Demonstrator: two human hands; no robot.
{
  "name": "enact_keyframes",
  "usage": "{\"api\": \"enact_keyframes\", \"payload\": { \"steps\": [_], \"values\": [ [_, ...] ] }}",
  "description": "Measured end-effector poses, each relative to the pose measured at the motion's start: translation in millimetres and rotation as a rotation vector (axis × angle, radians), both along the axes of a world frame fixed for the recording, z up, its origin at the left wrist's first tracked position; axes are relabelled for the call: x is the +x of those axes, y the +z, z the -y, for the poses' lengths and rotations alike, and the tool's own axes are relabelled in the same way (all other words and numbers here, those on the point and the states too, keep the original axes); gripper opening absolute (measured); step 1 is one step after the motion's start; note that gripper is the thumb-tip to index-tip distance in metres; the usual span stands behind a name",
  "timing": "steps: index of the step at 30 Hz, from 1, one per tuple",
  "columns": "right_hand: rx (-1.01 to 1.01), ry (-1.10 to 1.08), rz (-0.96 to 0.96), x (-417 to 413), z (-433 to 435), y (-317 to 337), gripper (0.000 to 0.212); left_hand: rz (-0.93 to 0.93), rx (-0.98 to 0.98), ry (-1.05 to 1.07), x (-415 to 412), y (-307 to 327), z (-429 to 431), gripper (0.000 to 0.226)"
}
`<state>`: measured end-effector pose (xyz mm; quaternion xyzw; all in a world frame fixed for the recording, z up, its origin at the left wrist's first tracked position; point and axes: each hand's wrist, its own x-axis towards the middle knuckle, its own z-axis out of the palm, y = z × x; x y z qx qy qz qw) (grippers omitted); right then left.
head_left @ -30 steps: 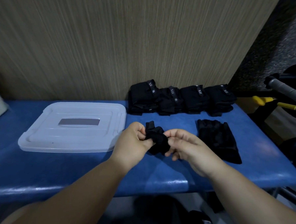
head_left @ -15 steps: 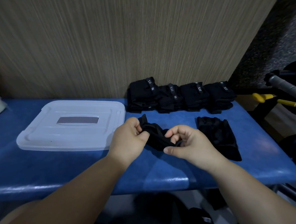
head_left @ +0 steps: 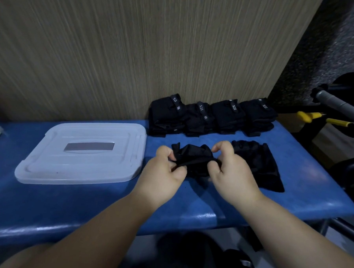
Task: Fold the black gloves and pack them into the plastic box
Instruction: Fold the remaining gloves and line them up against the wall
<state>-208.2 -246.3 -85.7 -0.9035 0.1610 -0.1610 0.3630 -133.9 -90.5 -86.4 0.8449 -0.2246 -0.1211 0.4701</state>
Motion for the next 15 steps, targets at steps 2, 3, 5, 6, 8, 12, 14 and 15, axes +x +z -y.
{"api": "enact_keyframes", "payload": {
  "steps": [2,3,5,6,8,12,14,15],
  "values": [
    [0.041,0.046,-0.007,-1,-3,-1,0.023,-0.160,-0.108,-0.050,-1,2,0,0.019],
    [0.048,0.058,0.008,-1,-3,-2,0.025,-0.264,-0.182,-0.077,0,3,-1,0.023],
    [0.049,0.073,0.052,0,-3,-2,0.032,-0.463,-0.309,-0.124,3,2,-2,0.039],
    [0.060,0.086,0.074,0,-3,-2,0.036,-0.541,-0.342,-0.131,4,2,-2,0.051],
    [0.111,0.130,0.099,-1,-3,0,0.046,-0.657,-0.381,-0.117,8,3,-2,0.066],
    [0.137,0.287,0.097,-5,-7,0,0.061,-0.802,-0.533,0.013,12,4,1,0.039],
    [0.124,0.346,0.079,-7,-9,0,0.063,-0.788,-0.629,0.136,16,2,2,0.028],
    [0.126,0.361,0.070,-7,-8,0,0.064,-0.770,-0.677,0.199,18,1,2,0.022]
  ]
}}
